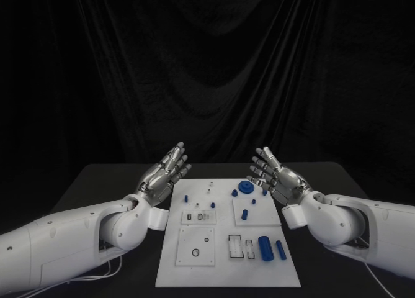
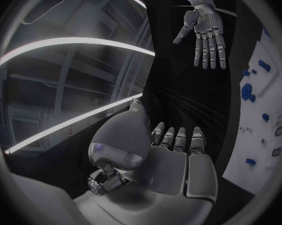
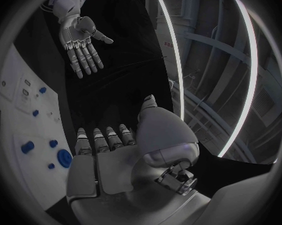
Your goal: Assemble the parts on the task board
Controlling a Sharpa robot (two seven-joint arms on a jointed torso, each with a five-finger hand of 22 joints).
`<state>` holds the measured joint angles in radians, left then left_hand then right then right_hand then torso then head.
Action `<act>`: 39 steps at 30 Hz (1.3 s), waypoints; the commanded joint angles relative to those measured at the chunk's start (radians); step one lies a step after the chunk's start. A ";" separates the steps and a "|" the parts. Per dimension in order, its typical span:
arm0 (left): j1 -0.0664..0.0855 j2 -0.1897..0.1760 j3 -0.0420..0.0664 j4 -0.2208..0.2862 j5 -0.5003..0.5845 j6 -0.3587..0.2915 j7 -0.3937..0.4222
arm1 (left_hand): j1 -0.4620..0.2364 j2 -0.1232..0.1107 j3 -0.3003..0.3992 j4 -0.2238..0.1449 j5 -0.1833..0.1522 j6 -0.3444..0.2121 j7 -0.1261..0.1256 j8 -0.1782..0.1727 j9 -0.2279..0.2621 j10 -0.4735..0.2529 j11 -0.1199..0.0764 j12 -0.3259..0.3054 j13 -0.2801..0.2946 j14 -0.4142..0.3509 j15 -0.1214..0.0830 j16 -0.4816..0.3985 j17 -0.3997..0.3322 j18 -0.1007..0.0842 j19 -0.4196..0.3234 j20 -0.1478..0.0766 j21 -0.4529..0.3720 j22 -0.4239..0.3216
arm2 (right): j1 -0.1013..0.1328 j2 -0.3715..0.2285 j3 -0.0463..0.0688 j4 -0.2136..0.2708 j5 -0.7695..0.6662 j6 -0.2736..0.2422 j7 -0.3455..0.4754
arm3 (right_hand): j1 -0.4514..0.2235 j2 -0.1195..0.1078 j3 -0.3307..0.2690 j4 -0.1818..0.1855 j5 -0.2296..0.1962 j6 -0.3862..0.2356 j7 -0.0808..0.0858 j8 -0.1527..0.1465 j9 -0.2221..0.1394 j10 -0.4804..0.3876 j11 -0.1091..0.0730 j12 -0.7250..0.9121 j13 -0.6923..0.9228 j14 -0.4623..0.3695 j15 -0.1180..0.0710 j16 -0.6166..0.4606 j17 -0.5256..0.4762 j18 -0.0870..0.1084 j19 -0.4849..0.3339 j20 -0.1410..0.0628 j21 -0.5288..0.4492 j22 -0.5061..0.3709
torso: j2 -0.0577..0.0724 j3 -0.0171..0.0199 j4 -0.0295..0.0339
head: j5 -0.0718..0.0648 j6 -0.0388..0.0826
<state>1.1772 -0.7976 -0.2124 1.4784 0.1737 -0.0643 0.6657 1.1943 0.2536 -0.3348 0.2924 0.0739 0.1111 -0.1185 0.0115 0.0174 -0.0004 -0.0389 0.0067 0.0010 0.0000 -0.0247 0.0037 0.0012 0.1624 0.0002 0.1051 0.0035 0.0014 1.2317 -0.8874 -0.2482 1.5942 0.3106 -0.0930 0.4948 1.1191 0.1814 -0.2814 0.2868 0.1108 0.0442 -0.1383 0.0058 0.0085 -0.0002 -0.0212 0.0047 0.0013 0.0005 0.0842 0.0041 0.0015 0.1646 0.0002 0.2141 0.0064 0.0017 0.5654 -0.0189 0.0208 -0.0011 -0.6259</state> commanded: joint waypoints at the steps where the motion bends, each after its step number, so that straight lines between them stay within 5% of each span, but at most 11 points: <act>1: 0.003 -0.018 0.000 0.004 -0.109 -0.008 0.143 | -0.008 -0.001 -0.004 -0.002 -0.003 -0.003 -0.016 0.005 0.000 0.000 0.011 -0.007 -0.001 0.000 0.019 -0.004 -0.001 0.017 0.000 0.017 -0.004 -0.001 | 0.008 0.010 0.001 -0.003 -0.080 0.100 -0.006 | 0.014 0.001 -0.005 -0.002 0.013 0.002 0.016 0.004 0.001 0.000 0.017 -0.005 -0.001 0.000 0.022 -0.004 -0.001 0.014 0.000 0.031 -0.006 -0.002 | 0.002 -0.0044 0.0078 | -0.005 -0.026; 5: 0.003 -0.044 0.000 0.009 -0.161 -0.023 0.154 | 0.001 0.000 0.000 -0.003 0.001 -0.005 -0.015 0.005 0.000 0.000 0.017 -0.007 -0.001 0.000 0.030 -0.004 -0.001 0.016 0.000 0.035 -0.004 -0.001 | 0.024 0.009 0.001 -0.008 -0.115 0.119 -0.016 | 0.053 0.003 0.005 -0.019 0.063 0.011 0.050 0.006 0.003 0.000 0.058 -0.005 -0.001 0.000 0.067 -0.004 -0.001 0.016 0.000 0.077 -0.006 -0.002 | 0.001 -0.0035 0.0065 | -0.002 -0.052; 10: 0.003 -0.080 0.000 0.014 -0.247 -0.056 0.173 | 0.033 -0.011 0.005 -0.005 0.028 0.004 -0.008 0.007 0.001 0.003 0.034 -0.006 0.000 0.000 0.038 -0.004 -0.001 0.017 0.000 0.051 -0.004 -0.001 | 0.057 0.006 0.001 -0.014 -0.187 0.121 -0.035 | 0.094 0.002 0.009 -0.046 0.097 0.033 0.093 0.011 0.007 0.000 0.100 -0.005 -0.001 0.000 0.114 -0.004 -0.001 0.009 0.080 0.085 0.048 0.033 | 0.004 -0.0040 0.0075 | 0.005 -0.086; 15: 0.003 -0.120 0.000 0.022 -0.323 -0.106 0.191 | 0.100 -0.023 0.019 -0.004 0.101 0.028 0.011 0.009 0.004 0.011 0.045 -0.004 0.002 0.000 0.051 -0.004 -0.001 0.018 0.000 0.069 -0.004 -0.001 | 0.116 -0.013 0.001 -0.009 -0.229 0.108 -0.083 | 0.148 -0.017 0.011 -0.071 0.119 0.085 0.125 0.023 0.017 0.013 0.157 0.026 0.012 0.223 0.169 0.144 0.072 -0.037 0.559 0.078 0.290 0.145 | 0.016 -0.0025 -0.0021 | 0.017 -0.107; 17: 0.003 -0.138 0.000 0.032 -0.339 -0.121 0.194 | 0.188 -0.028 0.043 -0.013 0.245 0.048 0.044 0.012 0.006 0.012 0.057 -0.003 0.002 0.000 0.063 -0.004 -0.001 0.018 0.002 0.080 -0.001 0.001 | 0.149 -0.022 0.001 -0.009 -0.253 0.101 -0.122 | 0.171 -0.016 0.013 -0.079 0.137 0.122 0.145 0.037 0.023 0.027 0.172 0.053 0.019 0.321 0.168 0.193 0.090 -0.036 0.618 0.075 0.307 0.147 | 0.020 -0.0023 -0.0034 | 0.020 -0.122; 19: 0.004 -0.150 0.000 0.041 -0.348 -0.138 0.196 | 0.220 -0.031 0.048 -0.002 0.272 0.077 0.072 0.016 0.009 0.015 0.048 -0.003 0.003 0.000 0.073 -0.004 -0.001 0.017 0.001 0.084 -0.002 0.000 | 0.183 -0.030 0.001 -0.012 -0.293 0.095 -0.172 | 0.277 -0.002 0.038 -0.124 0.267 0.175 0.172 0.059 0.029 0.065 0.191 0.135 0.033 0.542 0.145 0.273 0.112 -0.018 0.742 0.074 0.335 0.145 | 0.027 -0.0016 -0.0032 | 0.022 -0.134; 22: 0.005 -0.160 0.000 0.049 -0.357 -0.150 0.199 | 0.224 -0.025 0.049 0.000 0.267 0.084 0.084 0.016 0.010 0.015 0.043 -0.003 0.003 0.000 0.074 -0.004 -0.001 0.016 0.000 0.085 -0.004 -0.001 | 0.226 -0.038 0.001 -0.019 -0.374 0.089 -0.239 | 0.318 0.005 0.045 -0.143 0.345 0.214 0.198 0.076 0.033 0.090 0.200 0.185 0.037 0.575 0.135 0.270 0.104 -0.006 0.775 0.070 0.331 0.136 | 0.036 -0.0012 -0.0003 | 0.023 -0.149; 29: 0.009 -0.181 0.000 0.065 -0.444 -0.199 0.213 | 0.237 -0.017 0.050 -0.001 0.279 0.098 0.083 0.017 0.011 0.017 0.038 -0.002 0.003 0.000 0.037 -0.004 -0.001 0.017 0.000 0.070 -0.004 -0.001 | 0.297 -0.055 0.001 -0.025 -0.709 0.074 -0.386 | 0.366 0.000 0.043 -0.163 0.348 0.310 0.233 0.112 0.043 0.175 0.215 0.300 0.047 0.817 0.075 0.396 0.139 0.020 0.909 0.048 0.371 0.145 | 0.065 -0.0011 0.0024 | 0.030 -0.167; 33: 0.010 -0.197 0.000 0.074 -0.532 -0.217 0.211 | 0.281 -0.013 0.062 -0.002 0.347 0.106 0.090 0.017 0.011 0.016 0.033 -0.003 0.003 0.000 0.022 -0.004 -0.001 0.016 0.000 0.059 -0.004 -0.001 | 0.319 -0.062 0.001 -0.018 -1.030 0.021 -0.444 | 0.401 -0.012 0.043 -0.201 0.354 0.484 0.257 0.162 0.057 0.390 0.204 0.436 0.059 0.993 0.017 0.461 0.162 0.018 1.069 -0.014 0.434 0.173 | 0.080 -0.0045 0.0067 | 0.026 -0.171; 37: 0.011 -0.215 0.000 0.090 -0.578 -0.225 0.208 | 0.289 -0.014 0.062 -0.001 0.334 0.106 0.092 0.017 0.011 0.015 0.032 -0.003 0.003 0.000 0.019 -0.004 -0.001 0.016 0.000 0.056 -0.004 -0.001 | 0.329 -0.069 0.001 -0.001 -1.427 -0.011 -0.516 | 0.414 -0.020 0.040 -0.216 0.298 0.659 0.244 0.207 0.074 0.536 0.175 0.437 0.061 1.136 -0.028 0.511 0.194 0.020 1.178 -0.057 0.497 0.208 | 0.108 -0.0162 0.0215 | 0.010 -0.170; 39: 0.011 -0.220 0.000 0.094 -0.582 -0.225 0.206 | 0.289 -0.014 0.062 -0.001 0.334 0.105 0.092 0.017 0.011 0.015 0.032 -0.003 0.003 0.000 0.019 -0.004 -0.001 0.016 0.000 0.056 -0.004 -0.001 | 0.331 -0.067 0.001 0.003 -1.567 -0.014 -0.550 | 0.433 -0.023 0.076 -0.220 0.062 0.689 0.221 0.202 0.073 0.591 0.150 0.407 0.062 1.223 -0.058 0.562 0.224 0.016 1.240 -0.088 0.553 0.243 | 0.121 -0.0215 0.0278 | 0.002 -0.172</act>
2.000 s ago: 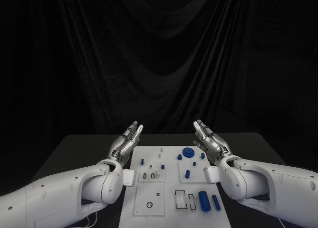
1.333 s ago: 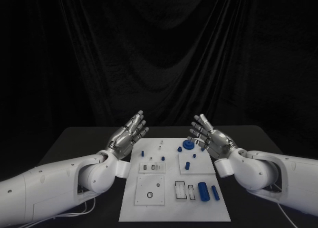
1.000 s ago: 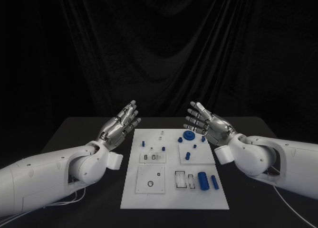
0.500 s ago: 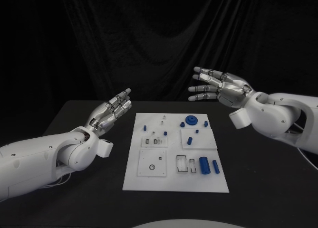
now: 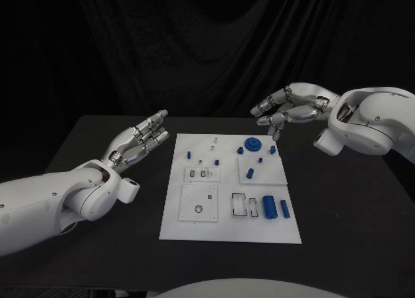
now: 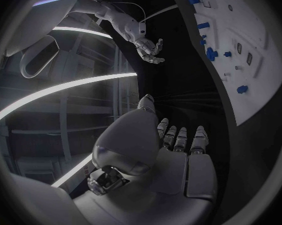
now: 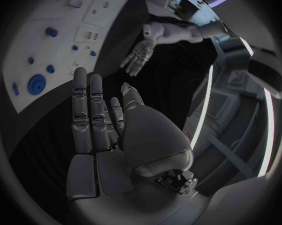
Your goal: Assemble the parts on the task board
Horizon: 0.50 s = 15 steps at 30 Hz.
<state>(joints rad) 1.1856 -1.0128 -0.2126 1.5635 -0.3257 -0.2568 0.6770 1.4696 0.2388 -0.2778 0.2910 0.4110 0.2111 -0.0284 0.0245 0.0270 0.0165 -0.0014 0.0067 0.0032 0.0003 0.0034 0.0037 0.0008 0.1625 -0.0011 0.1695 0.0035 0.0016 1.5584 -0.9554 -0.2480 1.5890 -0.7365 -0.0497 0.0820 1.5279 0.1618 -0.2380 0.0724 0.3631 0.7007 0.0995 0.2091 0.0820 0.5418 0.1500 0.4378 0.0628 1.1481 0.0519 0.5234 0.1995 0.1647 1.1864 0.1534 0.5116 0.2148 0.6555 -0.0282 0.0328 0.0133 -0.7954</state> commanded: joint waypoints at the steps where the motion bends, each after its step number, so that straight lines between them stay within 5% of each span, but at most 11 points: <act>1: 0.003 -0.007 0.001 0.009 -0.083 -0.032 0.194 | 0.013 0.001 0.005 0.001 -0.004 0.005 0.002 0.003 0.001 -0.002 -0.005 -0.003 0.001 0.000 -0.010 -0.004 -0.001 0.016 0.001 -0.009 -0.004 -0.002 | 0.005 0.002 0.000 0.009 -0.575 -0.058 -0.151 | 0.024 -0.020 0.051 -0.004 -0.232 0.034 -0.025 -0.007 -0.002 0.057 -0.029 -0.041 -0.001 0.104 -0.037 0.066 0.040 0.017 0.073 -0.034 0.070 0.044 | 0.035 -0.0137 0.0177 | -0.015 -0.004; 2: 0.004 -0.007 0.001 0.009 -0.082 -0.029 0.193 | 0.015 0.002 0.005 0.001 0.001 0.006 0.002 0.003 0.001 -0.002 -0.007 -0.003 0.001 0.000 -0.010 -0.004 -0.001 0.016 0.001 -0.010 -0.004 -0.002 | 0.005 0.004 0.000 0.010 -0.626 -0.058 -0.164 | 0.014 -0.046 0.077 0.005 -0.252 0.035 -0.036 -0.012 -0.003 0.063 -0.037 -0.056 0.000 0.133 -0.045 0.093 0.057 0.018 0.095 -0.044 0.097 0.061 | 0.040 -0.0160 0.0206 | -0.017 -0.005; 3: 0.004 -0.008 0.001 0.008 -0.080 -0.025 0.192 | 0.018 0.003 0.006 0.000 0.005 0.005 0.003 0.003 0.001 -0.003 -0.007 -0.003 0.000 0.000 -0.010 -0.004 -0.001 0.016 0.001 -0.011 -0.004 -0.002 | 0.005 0.007 0.000 0.011 -0.684 -0.058 -0.180 | -0.011 -0.128 0.205 0.047 -0.265 0.044 -0.044 -0.028 -0.004 0.095 -0.047 -0.104 0.000 0.147 -0.055 0.145 0.100 0.009 0.108 -0.059 0.175 0.128 | 0.048 -0.0192 0.0241 | -0.020 -0.005; 4: 0.004 -0.008 0.001 0.008 -0.079 -0.021 0.191 | 0.018 0.003 0.006 0.000 0.005 0.005 0.003 0.003 0.001 -0.003 -0.007 -0.003 0.000 0.000 -0.010 -0.004 -0.001 0.016 0.001 -0.011 -0.004 -0.002 | 0.006 0.009 0.000 0.012 -0.736 -0.059 -0.194 | -0.036 -0.208 0.350 0.103 -0.262 0.054 -0.037 -0.045 -0.003 0.121 -0.056 -0.156 0.000 0.118 -0.047 0.171 0.135 0.002 0.074 -0.053 0.241 0.203 | 0.054 -0.0220 0.0278 | -0.025 -0.001; 6: 0.005 -0.009 0.001 0.009 -0.078 -0.017 0.193 | 0.026 0.008 0.010 -0.001 0.013 0.003 0.004 0.003 0.001 -0.004 -0.006 -0.003 0.000 0.000 -0.009 -0.004 -0.001 0.016 0.001 -0.013 -0.004 -0.002 | 0.006 0.013 0.000 0.015 -0.812 -0.062 -0.214 | -0.046 -0.250 0.393 0.125 -0.280 0.057 -0.058 -0.052 -0.001 0.143 -0.053 -0.172 0.002 0.162 -0.065 0.211 0.160 -0.004 0.109 -0.063 0.353 0.338 | 0.062 -0.0244 0.0321 | -0.026 -0.004; 10: 0.007 -0.015 0.001 0.023 -0.077 -0.014 0.194 | 0.044 0.010 0.016 -0.002 0.045 0.004 0.003 0.003 0.001 -0.005 -0.010 -0.003 0.000 0.000 -0.012 -0.004 -0.001 0.017 0.001 -0.018 -0.004 -0.002 | 0.005 0.021 0.000 0.021 -0.915 -0.081 -0.240 | -0.057 -0.282 0.435 0.149 -0.277 0.072 -0.057 -0.058 0.006 0.178 -0.055 -0.192 0.003 0.184 -0.071 0.262 0.195 -0.023 0.137 -0.069 0.495 0.513 | 0.083 -0.0303 0.0425 | -0.034 0.001; 15: 0.008 -0.028 0.000 0.052 -0.076 -0.006 0.192 | 0.092 0.003 0.035 -0.015 0.089 0.003 0.005 0.003 0.001 -0.005 -0.011 -0.004 0.000 0.000 -0.017 -0.004 -0.001 0.017 0.001 -0.026 -0.004 -0.002 | 0.001 0.031 0.000 0.024 -0.983 -0.106 -0.256 | -0.047 -0.280 0.456 0.125 -0.224 0.076 -0.065 -0.069 0.013 0.228 -0.060 -0.200 0.005 0.200 -0.077 0.321 0.233 -0.042 0.160 -0.075 0.628 0.681 | 0.103 -0.0354 0.0499 | -0.047 0.004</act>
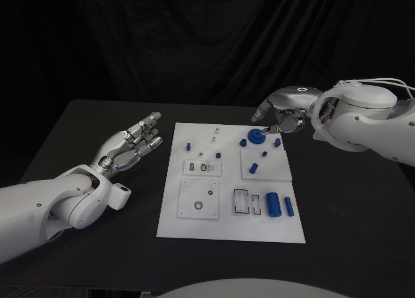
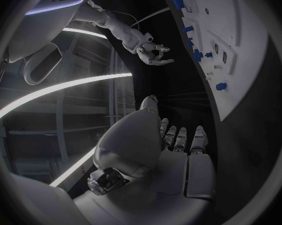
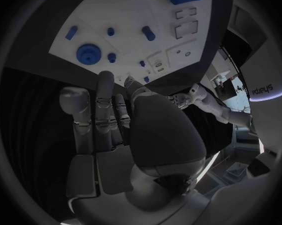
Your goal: Assemble the parts on the task board
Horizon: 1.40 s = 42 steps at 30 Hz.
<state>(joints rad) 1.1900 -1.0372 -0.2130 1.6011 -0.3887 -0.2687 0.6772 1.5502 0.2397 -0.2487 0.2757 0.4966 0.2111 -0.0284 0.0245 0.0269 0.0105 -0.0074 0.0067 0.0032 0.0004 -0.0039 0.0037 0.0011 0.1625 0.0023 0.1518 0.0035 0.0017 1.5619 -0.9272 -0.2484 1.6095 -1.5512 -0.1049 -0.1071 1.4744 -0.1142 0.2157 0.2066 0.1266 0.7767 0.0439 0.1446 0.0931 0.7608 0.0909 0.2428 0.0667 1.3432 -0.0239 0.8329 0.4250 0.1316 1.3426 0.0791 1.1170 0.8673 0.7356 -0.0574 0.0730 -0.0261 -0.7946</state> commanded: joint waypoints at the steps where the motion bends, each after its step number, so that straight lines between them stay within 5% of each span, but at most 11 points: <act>1: 0.004 -0.006 0.001 0.018 -0.013 0.007 0.192 | 0.014 0.002 0.008 -0.001 0.005 0.003 0.006 0.003 0.001 0.001 -0.005 -0.004 0.000 0.000 -0.009 -0.004 -0.001 0.017 -0.002 -0.009 -0.004 -0.002 | -0.004 0.004 0.001 0.002 -0.173 -0.054 -0.068 | 0.008 -0.004 0.004 -0.015 0.024 0.001 -0.008 -0.005 0.002 0.013 -0.001 -0.007 0.001 0.006 -0.002 0.019 0.013 -0.011 0.005 0.000 0.035 0.044 | 0.024 -0.0064 0.0103 | -0.009 0.003; 5: 0.004 -0.018 0.001 0.036 -0.013 0.011 0.191 | 0.033 -0.002 0.020 -0.007 0.022 0.001 0.006 0.003 0.001 0.000 -0.004 -0.004 0.000 0.000 -0.009 -0.004 -0.001 0.017 -0.002 -0.011 -0.004 -0.002 | -0.013 0.016 0.001 -0.007 -0.193 -0.072 -0.068 | 0.012 0.000 0.019 -0.045 0.083 -0.003 -0.005 -0.015 0.005 0.029 0.002 -0.019 0.001 0.012 -0.002 0.059 0.055 -0.015 0.003 -0.001 0.076 0.096 | 0.039 -0.0097 0.0164 | -0.020 0.009; 7: 0.004 -0.023 0.001 0.042 -0.013 0.011 0.191 | 0.039 -0.003 0.024 -0.008 0.031 0.002 0.006 0.003 0.001 0.000 -0.004 -0.004 0.000 0.000 -0.009 -0.004 -0.001 0.017 -0.002 -0.011 -0.004 -0.002 | -0.018 0.021 0.001 -0.012 -0.197 -0.081 -0.063 | 0.012 0.000 0.023 -0.052 0.100 -0.005 -0.005 -0.018 0.005 0.032 0.002 -0.022 0.001 0.015 -0.002 0.069 0.066 -0.016 0.004 0.000 0.085 0.108 | 0.057 -0.0129 0.0237 | -0.030 0.026; 14: 0.004 -0.036 0.001 0.055 -0.013 0.014 0.192 | 0.065 -0.014 0.043 -0.024 0.057 0.003 0.007 0.003 0.001 0.000 -0.004 -0.004 0.000 0.000 -0.010 -0.004 -0.001 0.017 -0.002 -0.013 -0.004 -0.002 | -0.031 0.043 0.001 -0.032 -0.203 -0.091 -0.044 | -0.001 0.000 0.036 -0.071 0.128 -0.002 -0.004 -0.023 0.009 0.059 0.002 -0.021 0.003 0.042 -0.003 0.145 0.162 -0.029 0.026 -0.001 0.146 0.196 | 0.082 -0.0158 0.0272 | -0.042 0.044; 21: 0.004 -0.039 0.001 0.066 -0.013 0.017 0.192 | 0.084 -0.022 0.062 -0.037 0.065 0.005 0.005 0.003 0.001 0.000 -0.005 -0.004 0.000 0.000 -0.012 -0.004 -0.001 0.017 -0.002 -0.017 -0.004 -0.002 | -0.045 0.052 0.001 -0.039 -0.204 -0.064 -0.035 | -0.022 -0.004 0.036 -0.074 0.114 -0.003 0.001 -0.027 0.010 0.072 0.012 -0.023 0.003 0.049 0.002 0.172 0.192 -0.035 0.034 0.003 0.173 0.235 | 0.093 -0.0158 0.0276 | -0.049 0.055; 28: 0.005 -0.046 0.001 0.074 -0.023 0.018 0.187 | 0.090 -0.026 0.071 -0.042 0.073 0.003 0.006 0.003 0.001 -0.001 -0.002 -0.004 0.000 0.000 -0.011 -0.004 -0.001 0.018 -0.002 -0.019 -0.004 -0.002 | -0.060 0.058 0.001 -0.049 -0.204 -0.052 -0.036 | -0.018 -0.002 0.053 -0.093 0.146 0.016 0.007 -0.022 0.018 0.110 0.014 -0.022 0.005 0.049 0.008 0.184 0.200 -0.038 0.038 0.010 0.191 0.263 | 0.100 -0.0139 0.0291 | -0.065 0.059; 38: 0.005 -0.051 0.001 0.081 -0.036 0.022 0.179 | 0.094 -0.028 0.077 -0.045 0.078 0.002 0.006 0.003 0.001 -0.002 0.000 -0.004 -0.001 0.000 -0.009 -0.004 -0.001 0.018 -0.002 -0.019 -0.004 -0.002 | -0.069 0.065 0.001 -0.058 -0.205 -0.052 -0.038 | -0.032 -0.007 0.066 -0.102 0.152 0.057 0.005 -0.003 0.036 0.131 0.010 -0.023 0.009 0.047 0.005 0.188 0.203 -0.039 0.036 0.008 0.199 0.277 | 0.105 -0.0124 0.0246 | -0.053 0.059; 42: 0.005 -0.050 0.001 0.079 -0.037 0.026 0.178 | 0.094 -0.028 0.077 -0.045 0.078 0.002 0.006 0.003 0.001 -0.002 0.000 -0.004 -0.001 0.000 -0.009 -0.004 -0.001 0.018 -0.002 -0.019 -0.004 -0.002 | -0.070 0.071 0.001 -0.067 -0.205 -0.057 -0.034 | -0.034 -0.007 0.073 -0.104 0.159 0.071 0.005 0.003 0.044 0.139 0.009 -0.022 0.010 0.048 0.004 0.191 0.206 -0.039 0.036 0.007 0.201 0.281 | 0.106 -0.0128 0.0276 | -0.058 0.058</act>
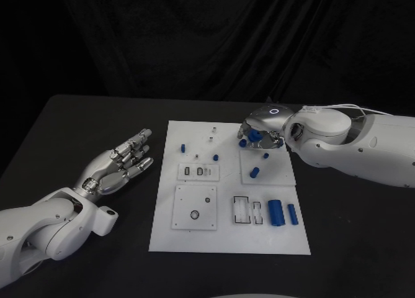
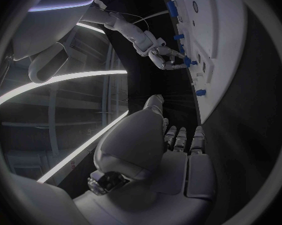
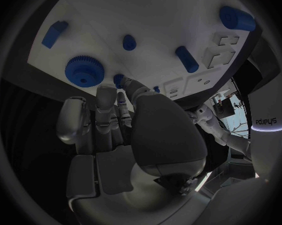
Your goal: Assemble the parts on the task board
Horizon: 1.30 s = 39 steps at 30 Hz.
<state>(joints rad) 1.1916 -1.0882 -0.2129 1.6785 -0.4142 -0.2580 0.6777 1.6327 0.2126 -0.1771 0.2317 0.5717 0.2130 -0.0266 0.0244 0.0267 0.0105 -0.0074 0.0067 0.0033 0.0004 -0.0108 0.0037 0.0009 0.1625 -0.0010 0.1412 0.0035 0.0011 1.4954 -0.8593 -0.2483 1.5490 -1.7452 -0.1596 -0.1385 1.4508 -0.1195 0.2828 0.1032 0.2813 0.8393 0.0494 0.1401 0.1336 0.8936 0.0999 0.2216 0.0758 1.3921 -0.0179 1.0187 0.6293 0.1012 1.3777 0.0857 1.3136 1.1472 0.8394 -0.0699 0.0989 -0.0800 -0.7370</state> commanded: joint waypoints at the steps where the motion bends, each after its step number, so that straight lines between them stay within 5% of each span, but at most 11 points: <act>1: 0.003 0.001 0.001 0.001 -0.012 0.016 0.177 | 0.012 -0.002 0.006 -0.001 0.004 0.000 0.004 0.003 0.001 -0.002 0.001 -0.004 -0.001 0.000 0.000 -0.004 -0.001 0.018 0.001 -0.008 -0.004 -0.001 | -0.004 0.005 0.001 -0.010 -0.011 -0.004 -0.001 | -0.012 -0.002 0.011 -0.002 0.008 0.017 0.000 0.011 0.007 0.011 -0.001 0.001 0.002 0.000 -0.002 0.008 0.006 -0.009 0.002 0.000 0.007 0.007 | 0.003 -0.0005 0.0023 | -0.005 0.000; 22: 0.003 0.015 0.001 -0.025 -0.012 0.042 0.160 | 0.009 -0.008 0.019 -0.001 -0.004 -0.014 0.020 0.002 0.000 -0.003 0.012 -0.004 -0.001 0.000 0.012 -0.004 -0.001 0.017 0.001 0.003 -0.004 -0.001 | -0.034 0.045 0.001 -0.069 -0.011 -0.049 0.060 | -0.035 0.009 0.047 0.007 0.013 0.043 0.002 0.017 0.030 0.059 -0.007 0.019 0.011 0.020 0.001 0.051 0.063 -0.021 0.024 0.003 0.044 0.068 | 0.008 -0.0004 0.0007 | -0.001 -0.008; 26: 0.003 0.017 0.000 -0.029 -0.012 0.041 0.160 | 0.008 -0.008 0.021 0.000 -0.003 -0.012 0.022 0.002 0.000 -0.002 0.014 -0.004 -0.001 0.000 0.012 -0.004 -0.001 0.017 0.001 0.005 -0.004 -0.001 | -0.038 0.048 0.001 -0.078 -0.011 -0.069 0.076 | -0.027 0.013 0.078 -0.004 0.028 0.092 0.012 0.041 0.052 0.112 -0.021 0.034 0.015 0.038 -0.011 0.087 0.114 -0.030 0.047 -0.005 0.077 0.119 | 0.008 0.0002 0.0004 | 0.008 -0.009; 31: 0.003 0.019 0.000 -0.033 -0.012 0.042 0.160 | 0.007 -0.009 0.021 0.001 -0.004 -0.012 0.022 0.002 0.000 -0.002 0.015 -0.004 -0.001 0.000 0.011 -0.004 -0.001 0.017 0.001 0.004 -0.004 -0.001 | -0.039 0.049 0.001 -0.083 -0.011 -0.113 0.099 | -0.009 0.030 0.095 -0.031 0.012 0.205 0.037 0.111 0.113 0.226 -0.059 0.065 0.030 0.063 -0.036 0.127 0.175 -0.043 0.074 -0.027 0.116 0.182 | 0.009 -0.0004 0.0001 | 0.012 -0.008; 39: 0.003 0.020 0.000 -0.038 -0.012 0.046 0.156 | 0.004 -0.010 0.023 0.003 -0.008 -0.013 0.026 0.002 0.000 -0.002 0.016 -0.004 -0.001 0.000 0.012 -0.004 -0.001 0.018 0.001 0.005 -0.004 -0.001 | -0.037 0.047 0.001 -0.081 -0.011 -0.179 0.111 | -0.003 0.033 0.092 -0.052 -0.015 0.240 0.040 0.146 0.173 0.296 -0.076 0.059 0.038 0.067 -0.049 0.133 0.191 -0.046 0.076 -0.043 0.123 0.197 | 0.009 -0.0006 0.0009 | 0.014 -0.001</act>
<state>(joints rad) 1.1917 -1.0694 -0.2130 1.6401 -0.4223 -0.2252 0.6781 1.6367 0.2085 -0.1594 0.2359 0.5666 0.1986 -0.0052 0.0243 0.0267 0.0061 0.0026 0.0067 0.0033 0.0004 -0.0033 0.0037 0.0016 0.1625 -0.0010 0.1413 0.0035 0.0015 1.4587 -0.8119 -0.2480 1.4665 -1.7481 -0.2741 -0.0441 1.4352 -0.1077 0.3739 0.0560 0.2686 1.0560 0.0695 0.2835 0.2248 1.1344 0.0761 0.2836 0.1054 1.4590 -0.0615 1.1465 0.8201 0.0694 1.4527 0.0500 1.4319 1.3081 0.8485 -0.0704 0.0989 -0.0667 -0.7400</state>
